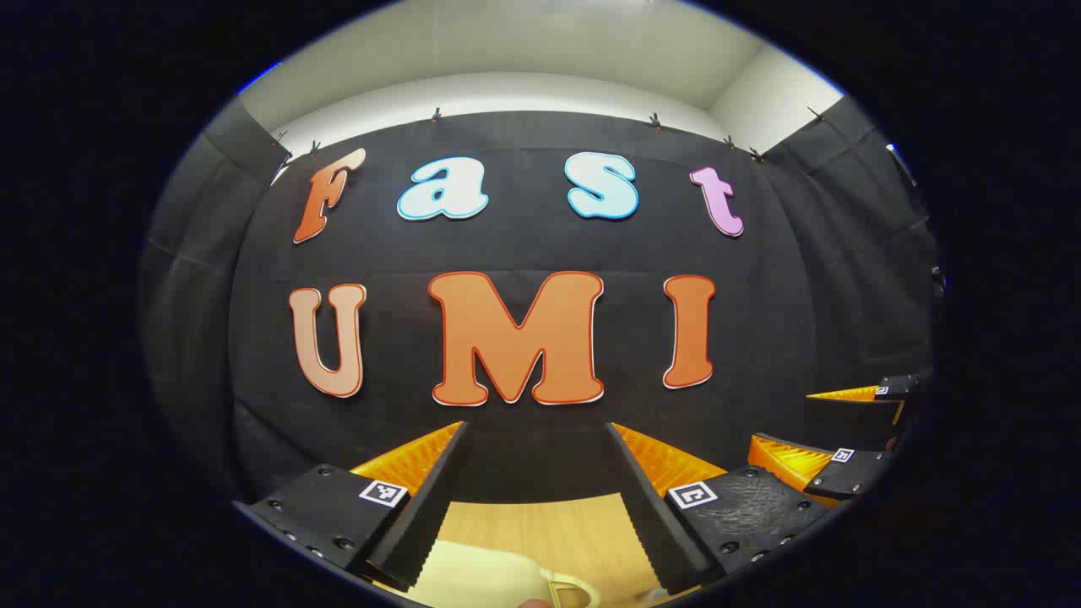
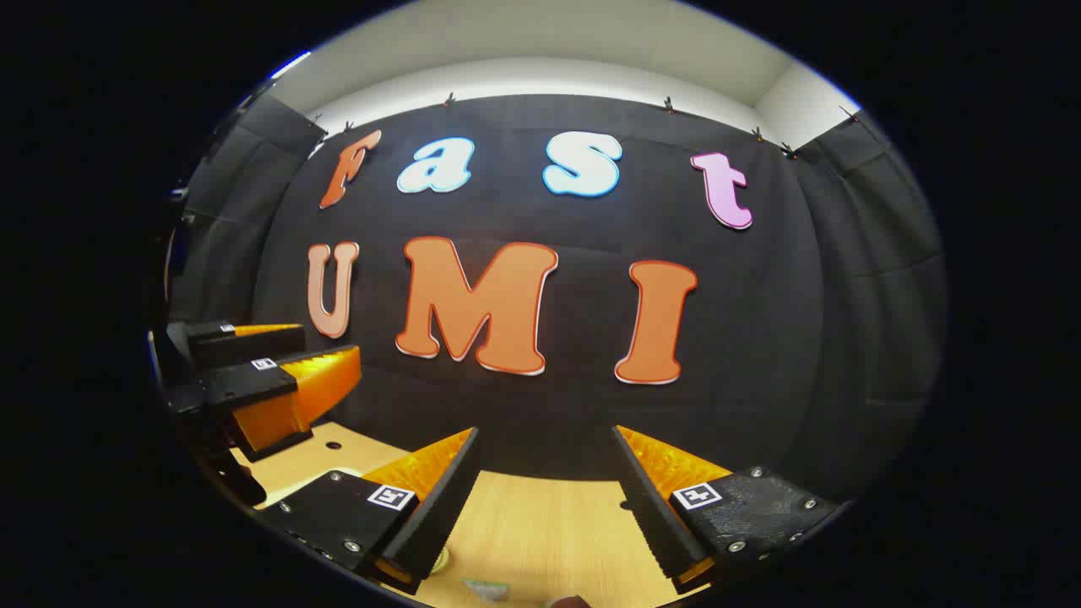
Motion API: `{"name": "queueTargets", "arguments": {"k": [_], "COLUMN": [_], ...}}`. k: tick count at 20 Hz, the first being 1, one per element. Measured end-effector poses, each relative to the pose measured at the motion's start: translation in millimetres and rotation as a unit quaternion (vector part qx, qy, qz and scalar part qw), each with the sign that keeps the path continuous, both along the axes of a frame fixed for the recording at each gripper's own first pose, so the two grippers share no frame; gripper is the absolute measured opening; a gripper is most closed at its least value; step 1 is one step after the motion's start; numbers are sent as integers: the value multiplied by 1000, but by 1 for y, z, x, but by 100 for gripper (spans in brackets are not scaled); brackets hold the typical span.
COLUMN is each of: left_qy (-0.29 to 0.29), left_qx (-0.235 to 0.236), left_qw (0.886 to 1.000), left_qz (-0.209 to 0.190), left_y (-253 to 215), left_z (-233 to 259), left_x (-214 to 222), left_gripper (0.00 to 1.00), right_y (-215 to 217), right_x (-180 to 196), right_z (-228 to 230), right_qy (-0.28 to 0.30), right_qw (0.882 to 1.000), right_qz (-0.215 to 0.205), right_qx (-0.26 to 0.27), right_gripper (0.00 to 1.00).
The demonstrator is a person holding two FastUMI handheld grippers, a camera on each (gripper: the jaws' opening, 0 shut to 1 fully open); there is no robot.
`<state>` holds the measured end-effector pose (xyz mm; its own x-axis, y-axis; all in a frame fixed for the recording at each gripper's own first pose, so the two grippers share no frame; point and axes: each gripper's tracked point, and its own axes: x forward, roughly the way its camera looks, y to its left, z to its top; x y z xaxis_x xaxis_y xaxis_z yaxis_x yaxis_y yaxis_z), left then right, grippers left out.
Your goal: First open the suitcase, pack the skin care products into it, and then close the suitcase.
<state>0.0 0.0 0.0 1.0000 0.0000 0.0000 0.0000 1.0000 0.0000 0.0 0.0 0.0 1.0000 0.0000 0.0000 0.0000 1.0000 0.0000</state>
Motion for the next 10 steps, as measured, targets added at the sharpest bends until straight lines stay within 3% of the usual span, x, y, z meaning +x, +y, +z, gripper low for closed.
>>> {"name": "queueTargets", "arguments": {"k": [3, 5, 6, 10], "left_qy": [8, 13, 11, 1], "left_qx": [-12, -6, -2, 11], "left_qw": [1000, 1000, 1000, 999], "left_qz": [12, 12, 15, 37], "left_y": [-1, -1, 3, 13], "left_z": [-6, -7, -5, -2], "left_x": [-3, -4, -5, -13], "left_gripper": [95, 95, 94, 94], "right_y": [-6, 0, 1, 1], "right_x": [-1, 1, 0, -7], "right_z": [0, -16, -18, -17], "right_qy": [-10, 13, 21, 17], "right_qw": [1000, 1000, 999, 999], "right_qz": [4, 21, 27, 35], "right_qx": [-14, -18, -13, -20], "right_gripper": [92, 98, 92, 95]}}
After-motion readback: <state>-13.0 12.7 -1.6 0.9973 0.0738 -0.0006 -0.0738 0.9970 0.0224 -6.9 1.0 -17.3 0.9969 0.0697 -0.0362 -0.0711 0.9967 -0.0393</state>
